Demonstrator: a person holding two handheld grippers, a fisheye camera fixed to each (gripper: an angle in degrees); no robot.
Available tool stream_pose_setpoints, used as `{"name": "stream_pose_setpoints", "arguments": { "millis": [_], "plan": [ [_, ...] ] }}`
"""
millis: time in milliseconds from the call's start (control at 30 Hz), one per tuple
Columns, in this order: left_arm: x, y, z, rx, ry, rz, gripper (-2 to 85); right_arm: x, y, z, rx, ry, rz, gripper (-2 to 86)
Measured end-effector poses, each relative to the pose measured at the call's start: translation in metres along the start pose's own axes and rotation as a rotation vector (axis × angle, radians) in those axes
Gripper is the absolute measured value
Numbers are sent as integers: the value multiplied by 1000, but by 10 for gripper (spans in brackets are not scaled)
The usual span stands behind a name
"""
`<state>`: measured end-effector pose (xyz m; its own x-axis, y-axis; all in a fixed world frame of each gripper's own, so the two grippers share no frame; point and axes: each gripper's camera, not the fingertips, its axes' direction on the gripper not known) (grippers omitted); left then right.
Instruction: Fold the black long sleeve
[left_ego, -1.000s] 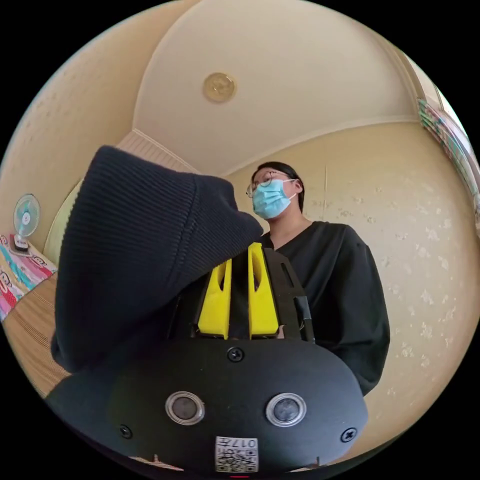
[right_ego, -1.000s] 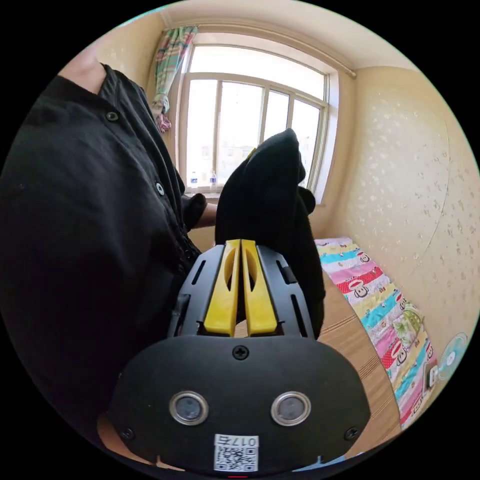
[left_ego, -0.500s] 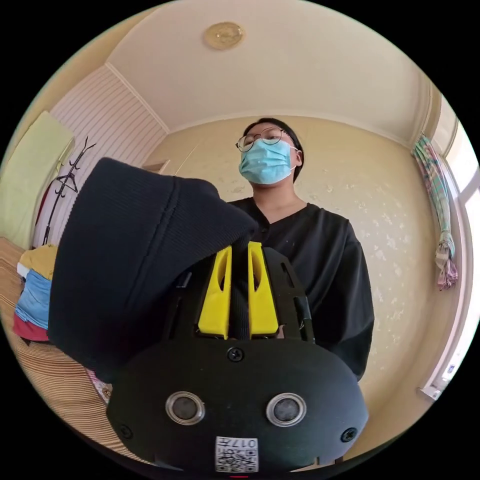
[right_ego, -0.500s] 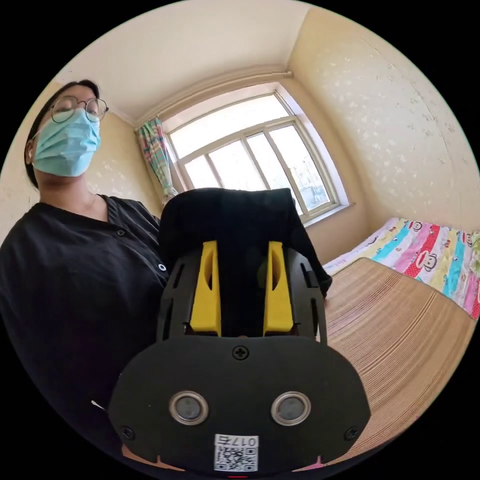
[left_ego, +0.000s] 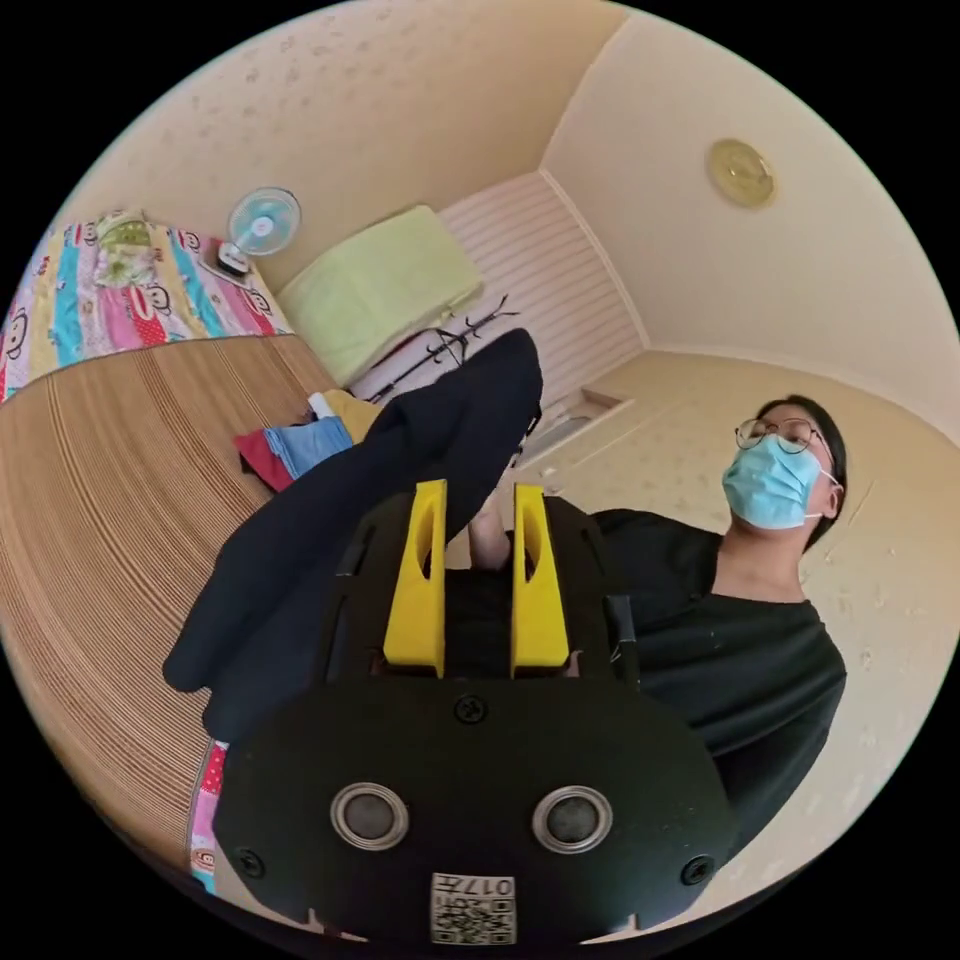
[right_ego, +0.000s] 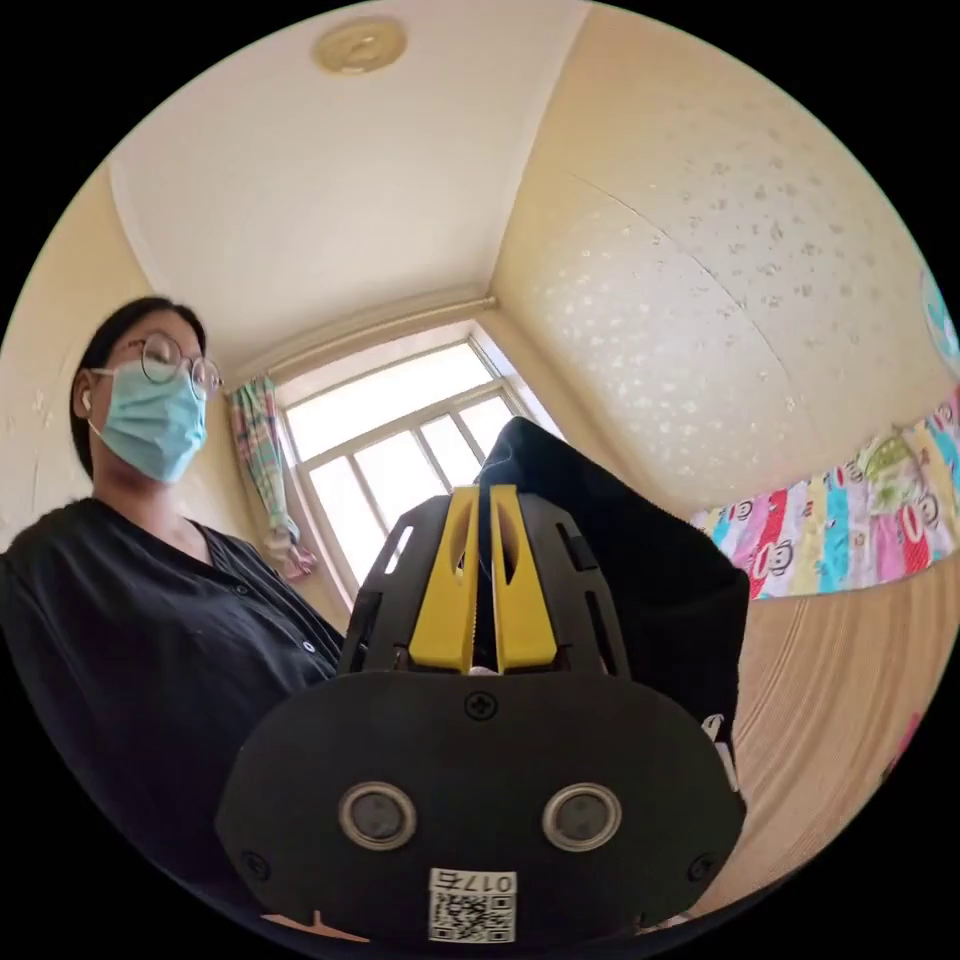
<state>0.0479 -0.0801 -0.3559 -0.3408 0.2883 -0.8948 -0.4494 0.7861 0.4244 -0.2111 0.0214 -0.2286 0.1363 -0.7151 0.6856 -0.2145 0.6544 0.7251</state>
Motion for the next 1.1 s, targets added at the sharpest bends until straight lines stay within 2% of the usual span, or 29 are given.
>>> {"name": "stream_pose_setpoints", "arguments": {
  "millis": [67, 200, 267, 333, 400, 500, 600, 733, 800, 900, 967, 1100],
  "plan": [
    [18, -4, 13, 5, -90, 20, 81, -18, -11, 19, -57, 43, -108, 15],
    [62, -24, 79, -79, -227, 83, 136, -48, -18, 56, -127, 172, -269, 12],
    [77, -31, 107, -66, -307, 101, 155, -60, -20, 75, -150, 212, -336, 12],
    [88, -34, 126, -21, -418, 113, 152, -56, -22, 82, -149, 195, -315, 12],
    [97, -37, 137, 39, -522, 123, 74, -47, -23, 80, -132, 164, -282, 13],
    [109, -39, 127, 149, -484, 172, 6, -28, -24, 63, -94, 187, -239, 15],
    [116, -48, 116, 216, -400, 193, -3, -13, -19, 45, -128, 237, -240, 20],
    [130, -59, 113, 241, -399, 229, -6, 2, 10, 12, -85, 290, -183, 38],
    [148, -63, 112, 234, -416, 292, -7, 13, 28, 5, -116, 311, -140, 55],
    [177, -64, 111, 202, -422, 405, -7, 43, 61, 18, -277, 334, -48, 102],
    [194, -64, 108, 186, -405, 468, -7, 71, 86, 45, -396, 276, 25, 129],
    [220, -62, 92, 235, -333, 503, -7, 104, 108, 96, -473, 66, 112, 137]
  ]
}}
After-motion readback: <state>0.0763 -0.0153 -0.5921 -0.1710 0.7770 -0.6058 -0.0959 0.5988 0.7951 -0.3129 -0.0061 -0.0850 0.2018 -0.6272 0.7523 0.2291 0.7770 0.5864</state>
